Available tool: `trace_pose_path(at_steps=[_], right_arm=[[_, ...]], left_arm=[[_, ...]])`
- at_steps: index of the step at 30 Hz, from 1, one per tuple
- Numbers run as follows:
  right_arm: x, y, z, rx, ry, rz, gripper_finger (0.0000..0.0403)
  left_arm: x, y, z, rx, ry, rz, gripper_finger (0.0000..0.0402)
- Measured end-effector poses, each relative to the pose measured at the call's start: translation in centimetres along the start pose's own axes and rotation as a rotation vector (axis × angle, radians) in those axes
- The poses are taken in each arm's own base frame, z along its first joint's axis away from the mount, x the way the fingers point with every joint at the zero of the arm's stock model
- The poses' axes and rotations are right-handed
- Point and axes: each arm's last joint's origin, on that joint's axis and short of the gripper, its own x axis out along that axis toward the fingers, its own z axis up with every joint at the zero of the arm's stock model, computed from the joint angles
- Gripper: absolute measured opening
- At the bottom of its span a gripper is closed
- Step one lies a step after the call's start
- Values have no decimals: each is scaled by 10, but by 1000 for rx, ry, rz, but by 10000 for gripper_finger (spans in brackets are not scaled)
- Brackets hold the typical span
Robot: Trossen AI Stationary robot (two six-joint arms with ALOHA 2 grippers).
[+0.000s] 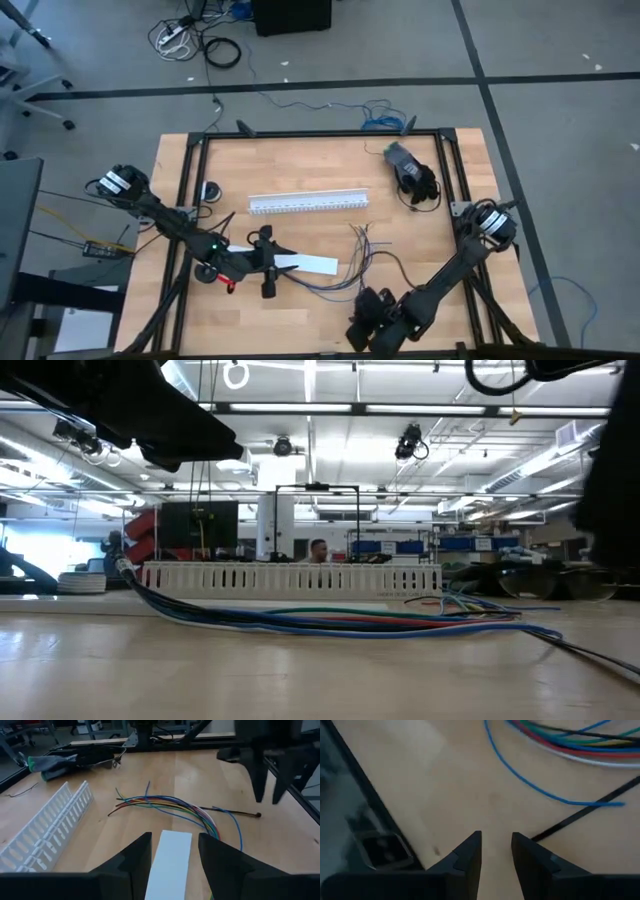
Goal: Ziptie cables
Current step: Wrap the colored wires together using a zip tie
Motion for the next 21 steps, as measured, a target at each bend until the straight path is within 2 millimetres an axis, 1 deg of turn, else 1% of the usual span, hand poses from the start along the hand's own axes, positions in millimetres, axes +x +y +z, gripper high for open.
trace_pose_path(at_steps=[3,6,15,21], right_arm=[[9,7,-6,-129,58,11,105],[15,5,-9,-215,66,-20,105],[10,7,-9,-295,46,-5,105],[10,4,-8,-402,38,-33,105]], left_arm=[[1,1,0,1,0,5,156],[1,2,0,1,-1,7,156],[1,2,0,-3,3,-8,156],[2,2,0,16,3,-8,156]])
